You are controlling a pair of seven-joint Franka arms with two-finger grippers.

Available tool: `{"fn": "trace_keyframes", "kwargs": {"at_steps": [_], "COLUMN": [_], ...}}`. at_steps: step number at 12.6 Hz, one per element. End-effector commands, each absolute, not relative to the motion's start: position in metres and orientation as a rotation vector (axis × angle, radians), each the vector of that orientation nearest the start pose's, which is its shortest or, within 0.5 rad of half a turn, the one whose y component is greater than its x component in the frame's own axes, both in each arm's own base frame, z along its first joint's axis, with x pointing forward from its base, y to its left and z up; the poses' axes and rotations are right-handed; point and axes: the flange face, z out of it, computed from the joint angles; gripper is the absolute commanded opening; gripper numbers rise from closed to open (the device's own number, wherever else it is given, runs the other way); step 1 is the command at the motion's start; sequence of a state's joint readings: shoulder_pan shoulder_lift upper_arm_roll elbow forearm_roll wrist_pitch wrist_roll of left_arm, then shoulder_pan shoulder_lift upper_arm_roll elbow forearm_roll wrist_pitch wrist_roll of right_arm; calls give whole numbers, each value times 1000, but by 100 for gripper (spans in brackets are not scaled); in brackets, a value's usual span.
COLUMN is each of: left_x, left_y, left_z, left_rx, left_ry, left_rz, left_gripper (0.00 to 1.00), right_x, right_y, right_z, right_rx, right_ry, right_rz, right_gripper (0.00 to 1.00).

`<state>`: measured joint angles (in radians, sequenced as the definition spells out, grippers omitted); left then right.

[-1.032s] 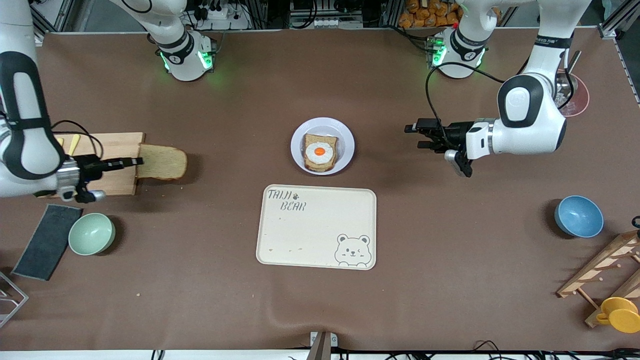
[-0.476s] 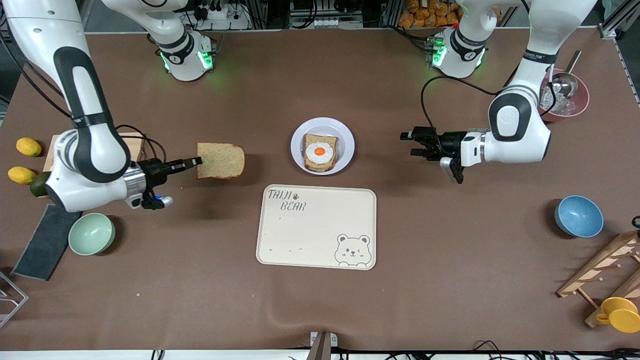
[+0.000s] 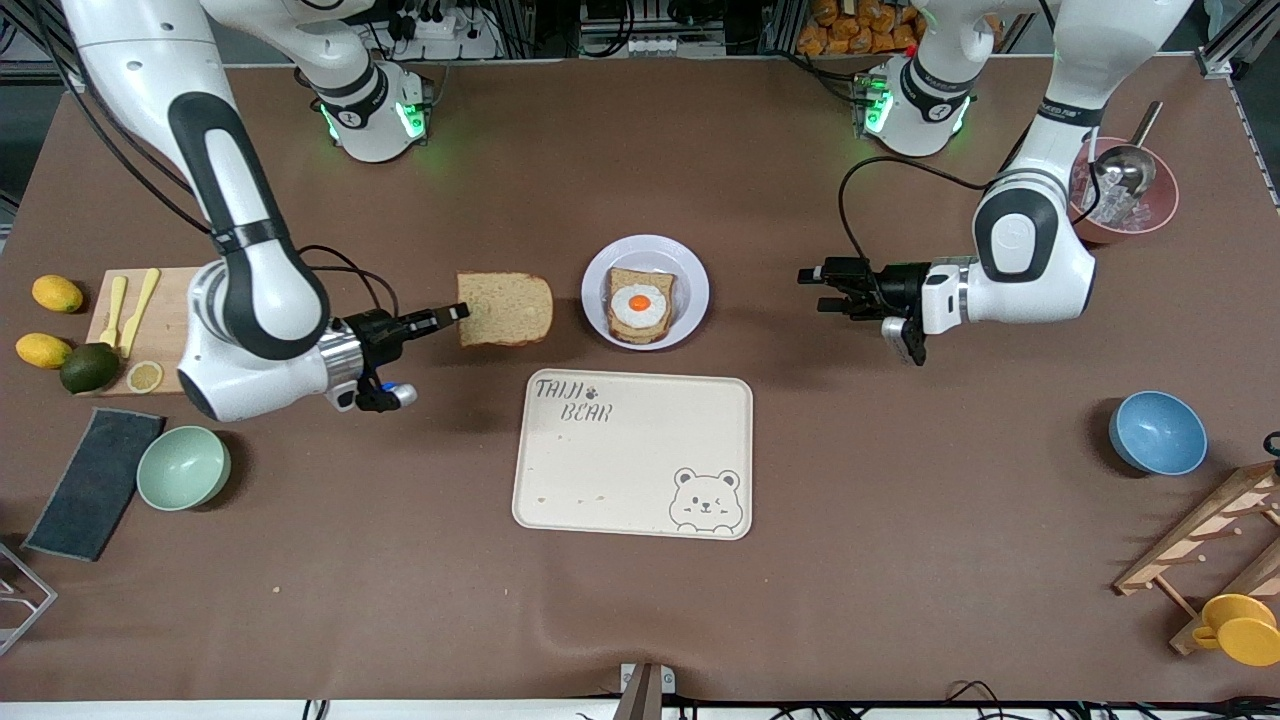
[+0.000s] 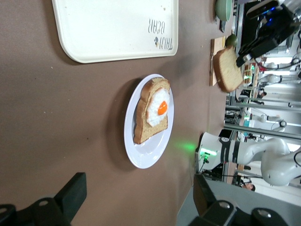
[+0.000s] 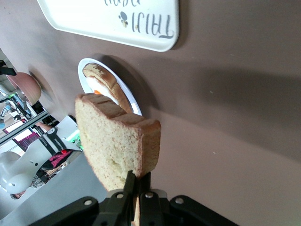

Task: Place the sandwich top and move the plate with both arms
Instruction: 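Carry the bread over the plate with the right gripper while the left gripper nears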

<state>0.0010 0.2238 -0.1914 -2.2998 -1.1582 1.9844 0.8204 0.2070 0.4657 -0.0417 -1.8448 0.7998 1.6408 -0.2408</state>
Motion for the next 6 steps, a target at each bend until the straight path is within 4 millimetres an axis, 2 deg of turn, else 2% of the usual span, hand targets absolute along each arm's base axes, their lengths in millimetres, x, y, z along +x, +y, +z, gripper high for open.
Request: {"fn": "trace_keyframes", "kwargs": {"at_steps": [1, 3, 5, 6], "left_x": [460, 459, 457, 456], "left_y": [-175, -181, -180, -178], "left_z": [237, 225, 217, 205], "left_rx": [2098, 2122, 2119, 2113], "left_ry": [-132, -124, -137, -166], "left_rz": [-162, -159, -162, -158], "left_gripper": [100, 100, 100, 100], "right_x": [545, 534, 519, 515], "right_y": [222, 259, 304, 316], "right_z": [246, 235, 231, 230], "right_rx": [-2300, -2331, -2357, -2368], "right_ry": [-50, -73, -79, -71], "right_rz": [698, 660, 603, 590], "right_gripper": [0, 0, 0, 0]}}
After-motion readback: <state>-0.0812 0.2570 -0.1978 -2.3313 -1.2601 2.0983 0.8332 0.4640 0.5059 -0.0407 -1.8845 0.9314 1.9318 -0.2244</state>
